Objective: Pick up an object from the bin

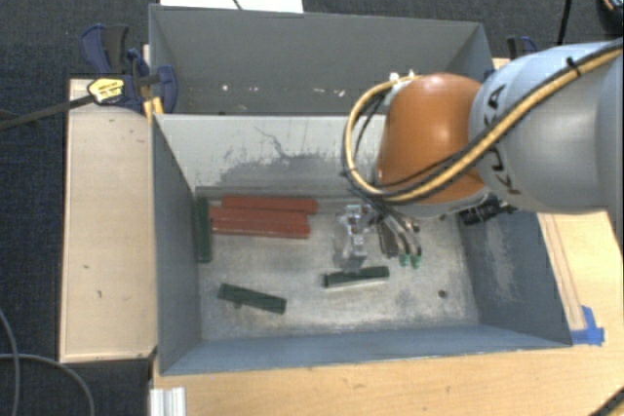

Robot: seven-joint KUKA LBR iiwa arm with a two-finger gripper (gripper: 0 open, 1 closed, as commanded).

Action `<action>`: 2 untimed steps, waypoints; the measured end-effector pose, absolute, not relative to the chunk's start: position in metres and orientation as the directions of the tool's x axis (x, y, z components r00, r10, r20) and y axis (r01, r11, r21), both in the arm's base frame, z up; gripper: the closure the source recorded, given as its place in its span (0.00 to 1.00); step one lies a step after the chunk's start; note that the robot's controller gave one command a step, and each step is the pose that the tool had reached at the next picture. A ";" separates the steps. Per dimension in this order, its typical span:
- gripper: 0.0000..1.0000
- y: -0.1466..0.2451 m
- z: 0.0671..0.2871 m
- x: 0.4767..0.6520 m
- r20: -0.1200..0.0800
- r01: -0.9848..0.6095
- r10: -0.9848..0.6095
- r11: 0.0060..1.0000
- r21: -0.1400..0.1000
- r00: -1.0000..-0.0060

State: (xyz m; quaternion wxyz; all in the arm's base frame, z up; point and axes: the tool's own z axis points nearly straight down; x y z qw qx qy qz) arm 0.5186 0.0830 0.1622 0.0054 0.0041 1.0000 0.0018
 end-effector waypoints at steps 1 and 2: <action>0.00 0.081 0.158 0.517 -0.002 0.008 0.008 1.000 0.000 -1.000; 0.00 0.073 0.067 0.514 0.005 0.143 0.143 0.990 -0.001 -0.990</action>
Offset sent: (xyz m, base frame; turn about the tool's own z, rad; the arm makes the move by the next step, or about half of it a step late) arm 0.0000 0.0000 0.0000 0.0000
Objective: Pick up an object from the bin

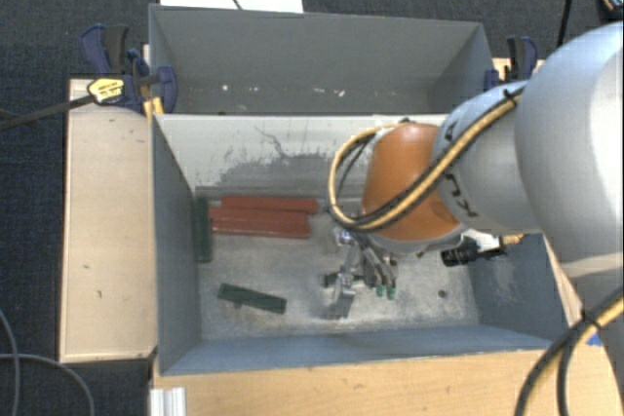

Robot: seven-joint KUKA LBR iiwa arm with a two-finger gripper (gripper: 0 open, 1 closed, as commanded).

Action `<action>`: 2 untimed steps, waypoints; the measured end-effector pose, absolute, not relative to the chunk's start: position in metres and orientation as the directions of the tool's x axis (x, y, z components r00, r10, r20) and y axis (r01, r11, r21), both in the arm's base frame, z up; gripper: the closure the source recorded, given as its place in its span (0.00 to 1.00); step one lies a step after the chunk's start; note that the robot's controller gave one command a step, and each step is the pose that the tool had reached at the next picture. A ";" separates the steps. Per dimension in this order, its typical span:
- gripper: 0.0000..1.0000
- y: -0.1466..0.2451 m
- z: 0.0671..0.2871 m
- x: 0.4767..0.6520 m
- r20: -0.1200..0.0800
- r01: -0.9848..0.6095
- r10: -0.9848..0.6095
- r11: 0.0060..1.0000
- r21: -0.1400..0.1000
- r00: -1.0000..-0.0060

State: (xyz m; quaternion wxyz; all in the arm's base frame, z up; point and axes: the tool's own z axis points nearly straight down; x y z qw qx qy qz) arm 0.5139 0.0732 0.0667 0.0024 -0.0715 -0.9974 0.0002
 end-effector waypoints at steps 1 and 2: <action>1.00 0.074 0.070 0.516 -0.002 0.140 0.140 0.990 0.001 -0.990; 1.00 0.096 0.183 0.525 -0.010 0.135 0.135 0.991 0.004 -0.991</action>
Offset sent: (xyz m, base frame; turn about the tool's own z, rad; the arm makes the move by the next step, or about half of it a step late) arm 0.0000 0.0000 0.0000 0.0000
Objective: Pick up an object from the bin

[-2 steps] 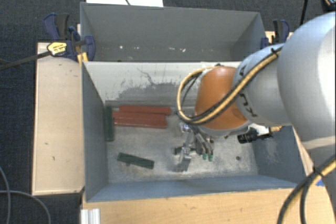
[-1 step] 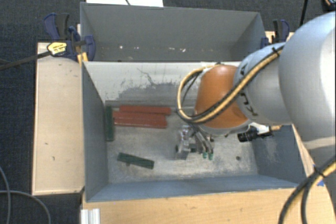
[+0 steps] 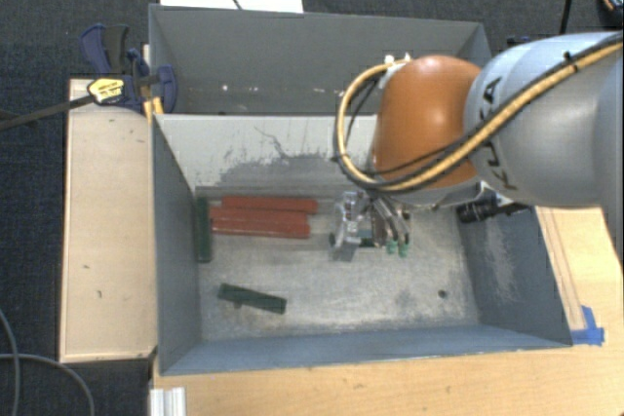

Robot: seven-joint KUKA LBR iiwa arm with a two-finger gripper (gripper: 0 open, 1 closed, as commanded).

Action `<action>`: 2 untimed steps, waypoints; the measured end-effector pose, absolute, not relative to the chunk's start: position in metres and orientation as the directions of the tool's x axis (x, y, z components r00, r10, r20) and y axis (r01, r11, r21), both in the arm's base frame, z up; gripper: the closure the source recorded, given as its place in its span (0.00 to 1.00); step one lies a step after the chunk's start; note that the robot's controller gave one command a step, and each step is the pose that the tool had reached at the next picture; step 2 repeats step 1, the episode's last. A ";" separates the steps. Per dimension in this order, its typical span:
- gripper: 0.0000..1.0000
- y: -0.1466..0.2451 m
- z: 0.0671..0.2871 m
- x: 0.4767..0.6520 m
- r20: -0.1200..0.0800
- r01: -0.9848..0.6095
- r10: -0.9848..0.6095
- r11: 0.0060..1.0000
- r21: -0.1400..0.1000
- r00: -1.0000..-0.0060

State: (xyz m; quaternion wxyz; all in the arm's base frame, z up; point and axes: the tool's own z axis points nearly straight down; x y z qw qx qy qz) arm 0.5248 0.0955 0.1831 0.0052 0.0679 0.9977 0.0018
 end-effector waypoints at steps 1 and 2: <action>1.00 0.045 0.245 0.528 -0.010 0.129 0.129 0.992 0.000 -0.992; 1.00 0.045 0.245 0.528 -0.010 0.129 0.129 0.992 0.000 -0.992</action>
Offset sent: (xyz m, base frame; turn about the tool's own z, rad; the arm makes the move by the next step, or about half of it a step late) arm 0.0011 -0.0477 0.0573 -0.0118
